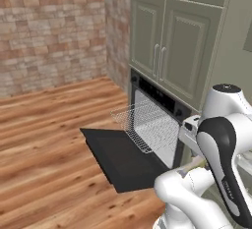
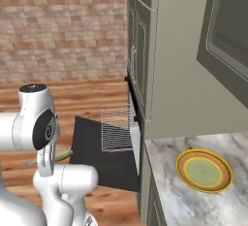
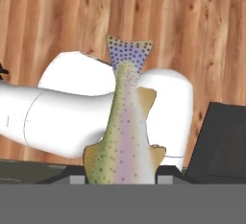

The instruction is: Place the fish on the top rack of the oven, and slide the tray back inside. Close the oven door.

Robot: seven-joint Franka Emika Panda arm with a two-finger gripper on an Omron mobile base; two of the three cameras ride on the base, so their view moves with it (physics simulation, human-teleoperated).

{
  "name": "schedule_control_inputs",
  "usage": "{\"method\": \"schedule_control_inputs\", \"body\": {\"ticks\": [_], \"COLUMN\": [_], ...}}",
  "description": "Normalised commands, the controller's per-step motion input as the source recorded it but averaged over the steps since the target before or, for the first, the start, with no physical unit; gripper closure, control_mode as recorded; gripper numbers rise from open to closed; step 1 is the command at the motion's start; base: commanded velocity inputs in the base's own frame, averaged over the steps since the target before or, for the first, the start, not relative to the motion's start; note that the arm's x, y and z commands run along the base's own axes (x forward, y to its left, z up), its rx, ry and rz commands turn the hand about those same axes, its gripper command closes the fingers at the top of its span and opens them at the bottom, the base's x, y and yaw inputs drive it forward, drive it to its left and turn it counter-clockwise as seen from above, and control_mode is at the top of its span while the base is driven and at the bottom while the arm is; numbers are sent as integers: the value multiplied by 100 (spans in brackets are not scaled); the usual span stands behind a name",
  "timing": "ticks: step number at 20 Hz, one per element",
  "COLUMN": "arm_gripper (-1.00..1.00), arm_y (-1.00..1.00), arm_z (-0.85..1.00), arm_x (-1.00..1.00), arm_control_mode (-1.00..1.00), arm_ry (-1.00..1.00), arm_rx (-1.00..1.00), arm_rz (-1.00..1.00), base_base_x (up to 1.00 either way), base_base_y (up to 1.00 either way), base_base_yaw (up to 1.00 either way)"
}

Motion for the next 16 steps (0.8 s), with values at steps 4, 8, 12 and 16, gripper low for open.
{"method": "schedule_control_inputs", "body": {"ticks": [4,8,12,16], "arm_gripper": [100,100,100,100], "arm_y": [0,0,0,0], "arm_z": [0,0,0,0], "arm_x": [0,0,0,0], "arm_control_mode": [100,100,100,100], "arm_ry": [0,0,0,0], "arm_rx": [0,0,0,0], "arm_rz": [0,0,0,0], "base_base_x": [56,59,31,4], "base_base_y": [0,0,-1,-6], "base_base_yaw": [0,0,0,0]}}
